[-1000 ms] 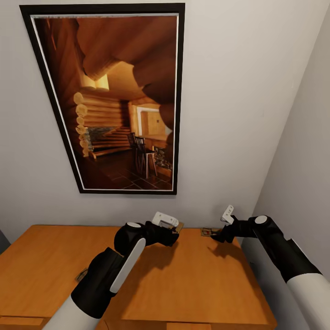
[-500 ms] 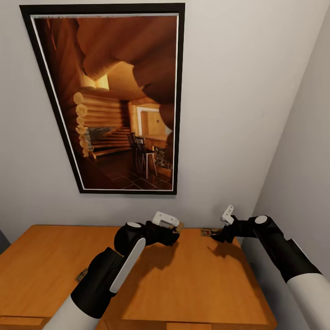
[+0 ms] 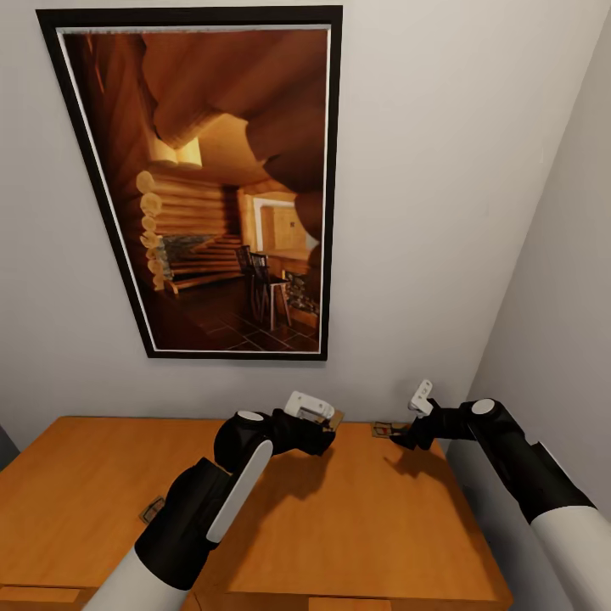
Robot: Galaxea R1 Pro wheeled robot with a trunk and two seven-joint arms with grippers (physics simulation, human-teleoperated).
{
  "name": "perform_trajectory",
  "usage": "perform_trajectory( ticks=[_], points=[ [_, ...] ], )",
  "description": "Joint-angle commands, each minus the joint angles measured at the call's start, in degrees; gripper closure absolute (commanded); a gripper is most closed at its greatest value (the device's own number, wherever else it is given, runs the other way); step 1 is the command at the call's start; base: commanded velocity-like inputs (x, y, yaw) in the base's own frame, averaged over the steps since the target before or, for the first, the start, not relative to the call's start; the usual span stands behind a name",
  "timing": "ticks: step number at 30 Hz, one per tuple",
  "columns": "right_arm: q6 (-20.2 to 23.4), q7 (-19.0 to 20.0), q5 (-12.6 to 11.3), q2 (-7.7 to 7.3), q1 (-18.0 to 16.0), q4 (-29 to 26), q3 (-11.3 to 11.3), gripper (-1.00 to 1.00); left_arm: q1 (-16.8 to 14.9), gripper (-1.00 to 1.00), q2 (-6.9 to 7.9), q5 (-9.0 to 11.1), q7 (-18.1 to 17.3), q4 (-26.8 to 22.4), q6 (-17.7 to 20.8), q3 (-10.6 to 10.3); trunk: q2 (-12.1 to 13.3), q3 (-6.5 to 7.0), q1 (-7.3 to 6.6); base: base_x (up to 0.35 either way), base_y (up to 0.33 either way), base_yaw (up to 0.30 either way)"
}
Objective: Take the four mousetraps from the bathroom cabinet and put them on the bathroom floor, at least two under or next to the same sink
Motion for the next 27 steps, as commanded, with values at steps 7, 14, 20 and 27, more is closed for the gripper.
perform_trajectory(
  ticks=[7, 14, 20, 27],
  points=[
    [0.3, 0.3, 0.3, -0.03, -0.1, -0.1, 0.1, -1.0, 0.0, 1.0, -0.01, 0.2, 0.6, 0.3, 0.2, 0.0, -0.1, -0.14, 0.04, 0.0, 0.0, 0.0],
    [0.3, 0.3, 0.3, -0.06, -0.1, -0.1, 0.1, -1.0, 0.3, 1.0, 0.01, 0.2, 0.6, 1.7, 0.1, -0.1, -0.1, -0.14, 0.04, 0.0, 0.0, 0.0],
    [0.3, 0.3, 0.3, -0.05, -0.1, -0.1, 0.1, -1.0, 0.7, 1.0, 0.07, 0.3, 0.6, 2.0, 0.1, -0.1, -0.1, -0.14, 0.04, 0.0, 0.0, 0.0],
    [0.3, 0.3, 0.3, -0.04, -0.1, -0.1, 0.1, -1.0, 1.4, 1.0, 0.08, 0.3, 0.6, 2.2, 0.1, -0.2, -0.1, -0.14, 0.04, 0.0, 0.0, 0.0]
  ],
)
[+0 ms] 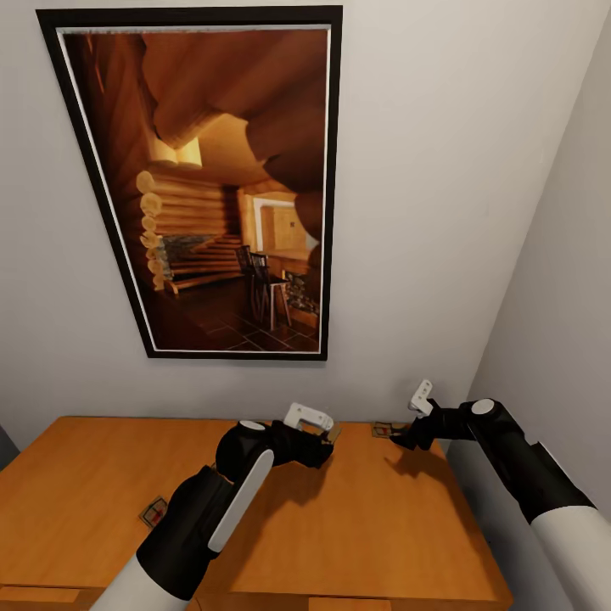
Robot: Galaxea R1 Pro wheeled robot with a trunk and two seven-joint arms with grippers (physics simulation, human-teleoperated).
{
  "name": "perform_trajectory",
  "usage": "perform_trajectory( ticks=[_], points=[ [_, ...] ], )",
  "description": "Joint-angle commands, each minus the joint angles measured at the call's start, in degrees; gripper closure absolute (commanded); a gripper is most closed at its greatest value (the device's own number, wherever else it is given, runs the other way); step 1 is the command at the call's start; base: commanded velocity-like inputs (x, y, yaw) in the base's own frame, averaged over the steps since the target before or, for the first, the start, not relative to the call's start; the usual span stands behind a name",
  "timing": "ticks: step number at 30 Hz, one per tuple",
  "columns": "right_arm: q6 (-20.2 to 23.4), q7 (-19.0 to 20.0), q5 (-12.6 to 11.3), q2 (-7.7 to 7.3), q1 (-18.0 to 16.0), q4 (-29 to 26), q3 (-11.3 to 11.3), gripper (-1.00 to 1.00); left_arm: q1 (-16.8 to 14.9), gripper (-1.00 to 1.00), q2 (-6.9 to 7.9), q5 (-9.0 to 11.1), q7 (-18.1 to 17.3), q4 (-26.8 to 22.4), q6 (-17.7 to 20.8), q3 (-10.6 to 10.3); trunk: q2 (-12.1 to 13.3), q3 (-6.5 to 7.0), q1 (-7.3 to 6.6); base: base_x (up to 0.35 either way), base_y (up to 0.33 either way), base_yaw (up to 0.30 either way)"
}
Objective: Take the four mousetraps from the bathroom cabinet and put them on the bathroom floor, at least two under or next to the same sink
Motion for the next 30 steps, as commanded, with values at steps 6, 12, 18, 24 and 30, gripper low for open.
perform_trajectory(
  ticks=[6, 12, 18, 24, 30],
  points=[
    [0.3, 0.2, 0.3, -0.02, -0.1, -0.1, 0.1, -1.0, 0.1, 1.0, 0.0, 0.4, 0.3, 1.2, 0.2, -0.1, -0.1, -0.14, 0.04, 0.0, 0.0, 0.0],
    [0.3, 0.2, 0.3, -0.03, -0.1, -0.1, 0.1, -1.0, 0.6, 1.0, 0.0, 0.4, 0.3, 1.5, 0.2, -0.2, -0.1, -0.14, 0.04, 0.0, 0.0, 0.0],
    [0.3, 0.2, 0.3, -0.02, -0.1, -0.1, 0.1, -1.0, 1.2, 1.0, 0.06, 0.4, 0.3, 1.7, 0.2, -0.2, -0.1, -0.14, 0.04, 0.0, 0.0, 0.0],
    [0.3, 0.2, 0.2, -0.02, -0.1, -0.1, 0.0, -1.0, 1.4, 1.0, 0.08, 0.4, 0.4, 1.7, 0.2, -0.2, -0.1, -0.14, 0.04, 0.0, 0.0, 0.0],
    [0.2, 0.2, 0.0, -0.01, -0.1, -0.1, -0.3, -1.0, 1.4, 1.0, 0.09, 0.4, 0.4, 1.7, 0.2, -0.2, -0.1, -0.14, 0.04, 0.0, 0.0, 0.0]
  ],
)
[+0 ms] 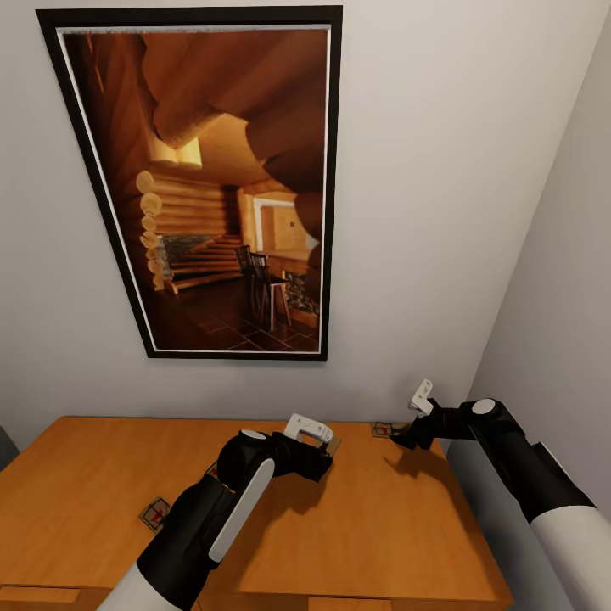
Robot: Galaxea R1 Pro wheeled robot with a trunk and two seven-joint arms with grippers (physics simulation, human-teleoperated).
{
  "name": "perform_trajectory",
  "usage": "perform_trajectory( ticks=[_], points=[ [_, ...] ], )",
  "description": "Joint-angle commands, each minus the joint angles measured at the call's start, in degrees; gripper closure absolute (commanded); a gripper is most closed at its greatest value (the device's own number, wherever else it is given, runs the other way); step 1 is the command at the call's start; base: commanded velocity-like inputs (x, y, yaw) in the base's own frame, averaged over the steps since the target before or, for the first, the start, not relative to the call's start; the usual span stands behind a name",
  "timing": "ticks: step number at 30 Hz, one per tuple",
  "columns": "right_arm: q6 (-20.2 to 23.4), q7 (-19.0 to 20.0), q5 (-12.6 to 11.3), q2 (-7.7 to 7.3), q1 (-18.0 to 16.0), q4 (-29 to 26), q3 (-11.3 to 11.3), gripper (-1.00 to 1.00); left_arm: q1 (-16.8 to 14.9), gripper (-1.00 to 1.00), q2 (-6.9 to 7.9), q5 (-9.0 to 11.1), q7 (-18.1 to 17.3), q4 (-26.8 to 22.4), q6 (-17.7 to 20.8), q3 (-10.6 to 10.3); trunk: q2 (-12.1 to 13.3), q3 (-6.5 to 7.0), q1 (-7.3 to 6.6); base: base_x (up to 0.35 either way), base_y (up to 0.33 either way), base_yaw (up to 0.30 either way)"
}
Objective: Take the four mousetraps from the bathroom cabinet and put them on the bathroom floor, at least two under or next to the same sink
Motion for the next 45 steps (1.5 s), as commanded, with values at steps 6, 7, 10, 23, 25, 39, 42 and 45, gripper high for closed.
perform_trajectory(
  ticks=[6, 7, 10, 23, 25, 39, 42, 45],
  points=[
    [0.2, 0.6, 0.4, -0.06, 0.0, -0.1, 0.1, -1.0, -0.1, 1.0, 0.0, 0.4, 0.5, 0.0, 0.2, 0.0, -0.1, -0.14, 0.04, 0.0, 0.0, 0.0],
    [0.2, 0.6, 0.4, -0.07, -0.1, -0.1, 0.1, -1.0, -0.1, 1.0, 0.0, 0.4, 0.5, 0.0, 0.2, 0.0, -0.1, -0.14, 0.04, 0.0, 0.0, 0.0],
    [0.1, 0.8, 0.5, -0.11, -0.1, -0.2, -0.1, -1.0, -0.1, 1.0, 0.0, 0.4, 0.5, 0.0, 0.2, 0.0, -0.1, -0.14, 0.04, 0.0, 0.0, 0.0],
    [-6.0, 1.1, 0.5, -0.12, 0.0, -0.3, 1.1, -1.0, -0.1, 1.0, 0.0, 0.4, 0.5, 0.0, 0.2, 0.0, -0.1, -0.14, 0.04, 0.0, 0.0, 0.0],
    [-6.7, 1.3, 0.5, -0.17, 0.0, -0.3, 1.2, -1.0, -0.1, 1.0, 0.0, 0.4, 0.5, 0.0, 0.2, 0.0, -0.1, -0.14, 0.04, 0.0, 0.0, 0.0],
    [-10.9, 12.9, 1.9, -0.21, 0.0, 0.0, 1.3, -1.0, -0.1, 1.0, 0.0, 0.4, 0.5, 0.0, 0.2, 0.0, -0.1, -0.14, 0.04, 0.0, 0.0, 0.0],
    [-11.1, 13.9, 1.9, -0.21, 0.0, 0.0, 1.1, -1.0, -0.1, 1.0, 0.0, 0.4, 0.5, 0.0, 0.2, 0.0, -0.1, -0.14, 0.04, 0.0, 0.0, 0.0],
    [-11.2, 14.3, 1.9, -0.21, 0.0, -0.2, 0.8, -1.0, -0.1, 1.0, 0.0, 0.4, 0.5, 0.0, 0.2, 0.0, -0.1, -0.14, 0.04, 0.0, 0.0, 0.0]
  ],
)
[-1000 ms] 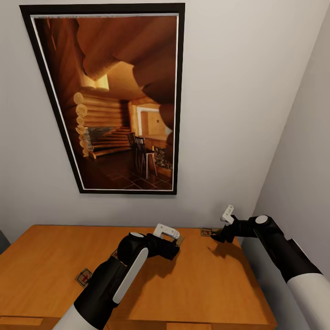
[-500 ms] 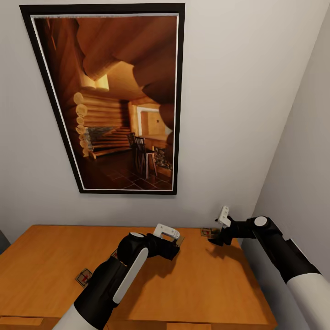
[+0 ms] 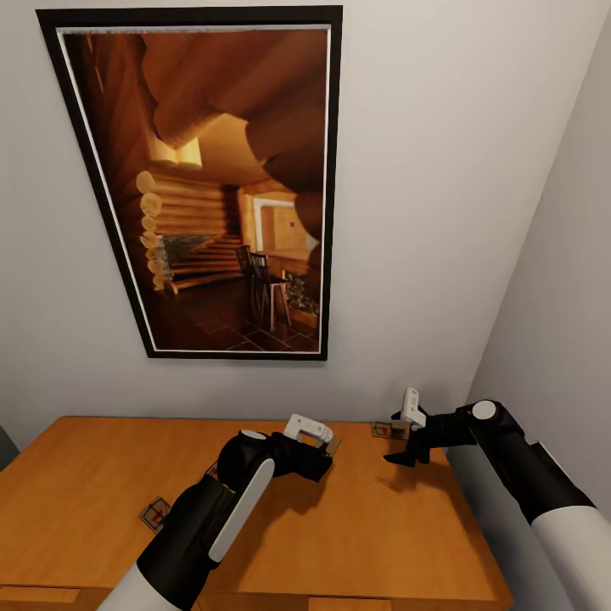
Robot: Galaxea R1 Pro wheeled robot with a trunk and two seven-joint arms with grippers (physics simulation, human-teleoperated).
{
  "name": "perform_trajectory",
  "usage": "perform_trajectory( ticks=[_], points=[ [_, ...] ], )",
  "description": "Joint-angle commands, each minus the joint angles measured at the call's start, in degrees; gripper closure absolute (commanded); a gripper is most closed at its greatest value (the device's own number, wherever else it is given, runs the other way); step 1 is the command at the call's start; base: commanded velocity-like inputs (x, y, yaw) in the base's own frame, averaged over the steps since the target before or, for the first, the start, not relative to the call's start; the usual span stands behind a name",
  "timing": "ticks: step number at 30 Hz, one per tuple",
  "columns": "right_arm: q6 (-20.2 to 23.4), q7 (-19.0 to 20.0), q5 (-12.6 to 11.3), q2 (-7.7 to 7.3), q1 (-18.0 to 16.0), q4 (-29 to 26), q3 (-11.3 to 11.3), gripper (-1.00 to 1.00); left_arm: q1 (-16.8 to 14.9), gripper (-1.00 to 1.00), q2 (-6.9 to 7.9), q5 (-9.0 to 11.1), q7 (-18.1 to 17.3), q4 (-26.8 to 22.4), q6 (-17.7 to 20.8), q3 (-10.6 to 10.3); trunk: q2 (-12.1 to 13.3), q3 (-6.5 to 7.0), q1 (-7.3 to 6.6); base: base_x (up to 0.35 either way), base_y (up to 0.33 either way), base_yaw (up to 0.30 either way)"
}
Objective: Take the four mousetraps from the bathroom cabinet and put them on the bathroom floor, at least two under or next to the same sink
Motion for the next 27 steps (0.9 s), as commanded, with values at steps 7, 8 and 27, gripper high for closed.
perform_trajectory(
  ticks=[7, 8, 27],
  points=[
    [0.5, 0.4, 0.2, -0.06, -0.1, -0.1, -0.7, -1.0, -0.1, 1.0, 0.0, 0.4, 0.5, 0.0, 0.2, 0.0, -0.1, -0.14, 0.04, 0.0, 0.0, 0.0],
    [0.5, 0.4, 0.3, -0.08, -0.1, -0.1, -0.8, -1.0, -0.1, 1.0, 0.0, 0.4, 0.5, 0.0, 0.2, 0.0, -0.1, -0.14, 0.04, 0.0, 0.0, 0.0],
    [0.7, 0.4, 5.1, -0.08, -0.1, 0.1, -0.9, -1.0, -0.1, 1.0, 0.0, 0.4, 0.5, 0.0, 0.2, 0.0, -0.1, -0.14, 0.04, 0.0, 0.0, 0.0]
  ],
)
